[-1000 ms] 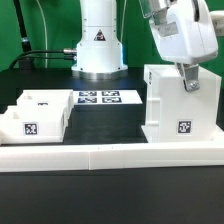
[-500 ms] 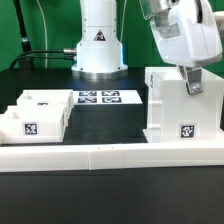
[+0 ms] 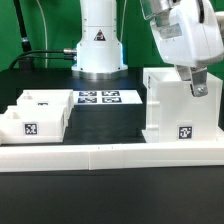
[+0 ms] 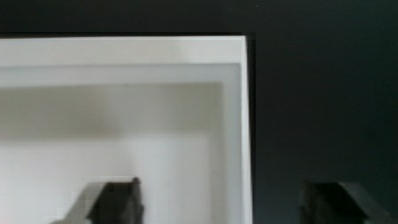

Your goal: Assemble drawer

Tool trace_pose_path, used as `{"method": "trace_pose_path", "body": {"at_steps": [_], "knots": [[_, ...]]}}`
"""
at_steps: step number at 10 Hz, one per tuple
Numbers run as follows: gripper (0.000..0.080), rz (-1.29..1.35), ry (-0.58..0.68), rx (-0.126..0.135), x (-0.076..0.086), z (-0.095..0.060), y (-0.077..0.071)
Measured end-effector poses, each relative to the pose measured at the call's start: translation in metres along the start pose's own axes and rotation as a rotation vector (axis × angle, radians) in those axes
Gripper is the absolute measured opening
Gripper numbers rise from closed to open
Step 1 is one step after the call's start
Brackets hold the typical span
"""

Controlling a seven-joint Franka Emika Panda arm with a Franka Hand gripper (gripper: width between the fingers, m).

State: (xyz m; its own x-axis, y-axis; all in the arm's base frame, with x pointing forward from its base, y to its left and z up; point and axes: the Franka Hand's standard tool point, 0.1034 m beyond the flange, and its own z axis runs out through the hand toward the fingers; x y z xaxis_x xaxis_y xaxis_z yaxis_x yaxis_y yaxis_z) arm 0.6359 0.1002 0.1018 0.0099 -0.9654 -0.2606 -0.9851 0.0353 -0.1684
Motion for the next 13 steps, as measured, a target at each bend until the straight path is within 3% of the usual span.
{"method": "trace_pose_path", "body": {"at_steps": [1,2,3,5,7,10,12,13], "knots": [[0.0555,-0.004,0.000,0.002,0.000,-0.001,-0.001],[0.0555,-0.006,0.000,0.002,0.000,-0.001,-0.001],[0.0630,-0.008,0.000,0.003,-0.001,-0.001,-0.001],[0.0643,-0.042,-0.002,-0.001,-0.001,-0.003,0.000],[0.0649,-0.157,-0.007,0.001,0.001,-0.029,0.010],[0.0649,-0.192,-0.008,0.030,0.011,-0.069,0.032],[0.0649,-0.217,-0.009,0.024,0.010,-0.066,0.034],[0.0649,-0.341,-0.009,0.006,0.012,-0.065,0.036]]}}
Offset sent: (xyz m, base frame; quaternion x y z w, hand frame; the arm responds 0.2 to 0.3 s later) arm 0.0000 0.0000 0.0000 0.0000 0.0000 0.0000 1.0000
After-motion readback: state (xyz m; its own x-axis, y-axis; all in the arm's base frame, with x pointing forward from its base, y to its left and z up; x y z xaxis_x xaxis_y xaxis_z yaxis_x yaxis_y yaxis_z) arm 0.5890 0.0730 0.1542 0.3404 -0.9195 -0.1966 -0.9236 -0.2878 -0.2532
